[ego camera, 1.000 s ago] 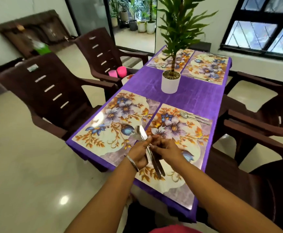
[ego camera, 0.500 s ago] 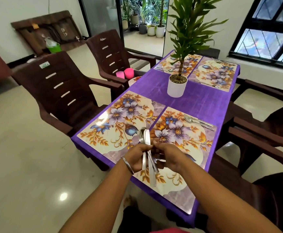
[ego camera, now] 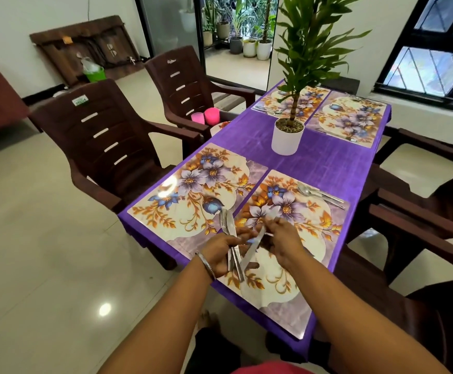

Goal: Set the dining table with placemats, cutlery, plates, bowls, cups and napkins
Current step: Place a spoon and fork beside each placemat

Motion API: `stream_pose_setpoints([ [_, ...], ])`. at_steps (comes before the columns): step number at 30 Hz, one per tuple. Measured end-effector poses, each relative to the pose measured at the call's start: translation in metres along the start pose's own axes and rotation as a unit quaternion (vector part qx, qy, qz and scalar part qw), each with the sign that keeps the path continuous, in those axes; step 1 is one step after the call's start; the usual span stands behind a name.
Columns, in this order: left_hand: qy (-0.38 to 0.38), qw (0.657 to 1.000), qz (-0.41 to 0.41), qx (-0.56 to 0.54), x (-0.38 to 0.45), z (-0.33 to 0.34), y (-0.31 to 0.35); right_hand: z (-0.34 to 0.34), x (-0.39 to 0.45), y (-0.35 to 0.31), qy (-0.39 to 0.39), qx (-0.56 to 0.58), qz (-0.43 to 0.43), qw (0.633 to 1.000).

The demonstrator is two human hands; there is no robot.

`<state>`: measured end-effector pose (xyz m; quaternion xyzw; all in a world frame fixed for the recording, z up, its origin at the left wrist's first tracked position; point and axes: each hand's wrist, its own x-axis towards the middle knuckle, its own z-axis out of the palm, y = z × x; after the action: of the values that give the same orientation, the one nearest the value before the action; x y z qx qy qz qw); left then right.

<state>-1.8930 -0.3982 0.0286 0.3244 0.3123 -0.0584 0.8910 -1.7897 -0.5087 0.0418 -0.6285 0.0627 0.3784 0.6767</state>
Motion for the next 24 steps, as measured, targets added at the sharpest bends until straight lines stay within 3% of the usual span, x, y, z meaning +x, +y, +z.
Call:
stream_pose_setpoints([
  [2,0.057,0.998,0.004,0.003,-0.002,-0.007,-0.002,-0.008,0.008,-0.003,0.045,-0.045,-0.048,0.997],
  [4,0.138,0.990,0.011,0.028,-0.002,-0.017,-0.007,-0.017,0.017,0.007,0.047,-0.195,-0.098,0.975],
  [6,0.223,0.972,0.030,0.062,0.002,-0.030,-0.013,-0.021,0.023,0.029,0.006,-0.376,-0.125,0.918],
  [9,0.301,0.936,0.044,0.176,0.006,-0.048,-0.024,-0.023,0.023,0.068,-0.054,-0.574,-0.179,0.797],
  [12,0.342,0.895,0.059,0.280,0.004,-0.055,-0.031,-0.018,0.011,0.095,-0.079,-0.659,-0.205,0.719],
  [14,0.355,0.872,0.067,0.331,0.002,-0.058,-0.033,-0.018,0.004,0.105,-0.082,-0.682,-0.229,0.690],
  [17,0.349,0.864,0.071,0.356,0.003,-0.062,-0.033,-0.017,0.003,0.110,-0.079,-0.704,-0.275,0.650],
  [20,0.357,0.852,0.059,0.378,0.004,-0.062,-0.033,-0.021,0.003,0.110,-0.061,-0.693,-0.293,0.656],
  [24,0.361,0.852,0.035,0.377,0.007,-0.059,-0.032,-0.038,0.000,0.109,-0.050,-0.639,-0.281,0.714],
])
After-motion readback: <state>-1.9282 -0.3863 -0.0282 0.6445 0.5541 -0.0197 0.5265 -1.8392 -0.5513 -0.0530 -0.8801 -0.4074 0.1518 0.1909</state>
